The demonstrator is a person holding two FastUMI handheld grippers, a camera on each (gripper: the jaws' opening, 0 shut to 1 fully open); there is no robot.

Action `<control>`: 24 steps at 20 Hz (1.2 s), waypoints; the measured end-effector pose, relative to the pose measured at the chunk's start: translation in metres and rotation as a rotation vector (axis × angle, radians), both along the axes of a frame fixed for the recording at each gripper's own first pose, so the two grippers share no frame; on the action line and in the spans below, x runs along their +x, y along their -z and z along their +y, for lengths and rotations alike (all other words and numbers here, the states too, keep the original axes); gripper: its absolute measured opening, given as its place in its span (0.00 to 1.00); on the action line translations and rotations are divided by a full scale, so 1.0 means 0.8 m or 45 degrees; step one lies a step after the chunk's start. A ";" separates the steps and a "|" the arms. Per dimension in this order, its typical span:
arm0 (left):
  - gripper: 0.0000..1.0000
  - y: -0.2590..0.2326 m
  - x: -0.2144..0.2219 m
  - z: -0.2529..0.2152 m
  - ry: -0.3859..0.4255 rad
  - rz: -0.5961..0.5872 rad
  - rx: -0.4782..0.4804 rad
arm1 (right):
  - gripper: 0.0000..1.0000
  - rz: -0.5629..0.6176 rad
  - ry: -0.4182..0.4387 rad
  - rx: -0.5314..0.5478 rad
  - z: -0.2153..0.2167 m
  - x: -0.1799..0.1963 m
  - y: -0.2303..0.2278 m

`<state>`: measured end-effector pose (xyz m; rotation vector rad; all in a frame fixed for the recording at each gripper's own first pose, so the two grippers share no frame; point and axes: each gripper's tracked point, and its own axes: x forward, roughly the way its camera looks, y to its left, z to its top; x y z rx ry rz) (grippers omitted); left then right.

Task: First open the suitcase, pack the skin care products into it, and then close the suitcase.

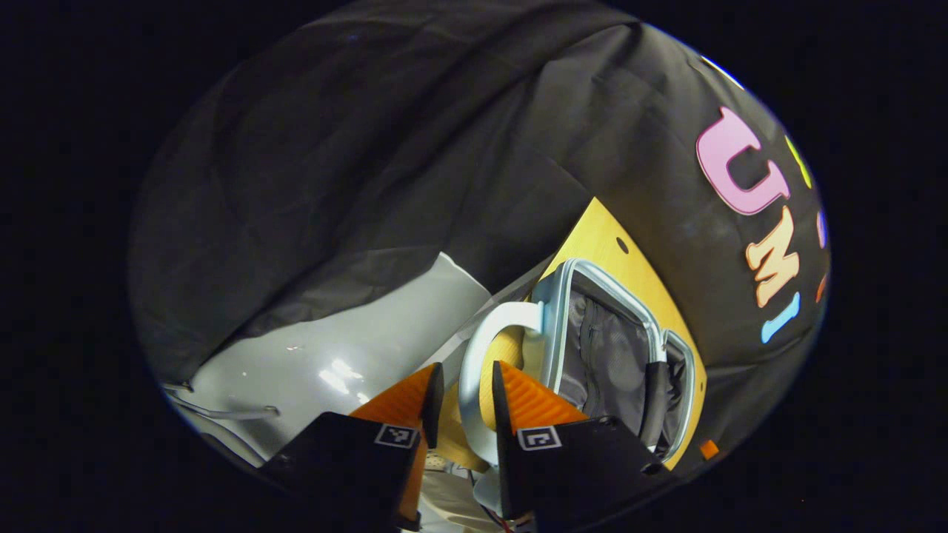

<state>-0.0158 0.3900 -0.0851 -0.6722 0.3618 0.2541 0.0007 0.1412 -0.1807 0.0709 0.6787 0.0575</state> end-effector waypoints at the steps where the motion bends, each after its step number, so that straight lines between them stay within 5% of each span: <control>1: 0.32 0.001 0.002 -0.001 0.010 -0.015 -0.023 | 0.98 -0.006 0.004 -0.001 -0.002 -0.004 -0.005; 2: 0.31 0.002 0.002 -0.001 0.014 -0.032 -0.040 | 0.98 -0.010 0.005 -0.006 -0.003 -0.007 -0.005; 4: 0.10 0.009 0.009 0.002 0.012 -0.039 -0.072 | 0.98 -0.019 0.005 -0.016 -0.006 -0.010 -0.011; 13: 0.02 -0.028 -0.009 -0.021 0.077 -0.095 -0.038 | 0.98 -0.006 0.002 0.014 -0.002 -0.017 -0.004; 24: 0.00 -0.189 -0.058 -0.122 0.174 -0.253 0.142 | 0.97 -0.080 0.041 0.189 -0.018 -0.007 -0.018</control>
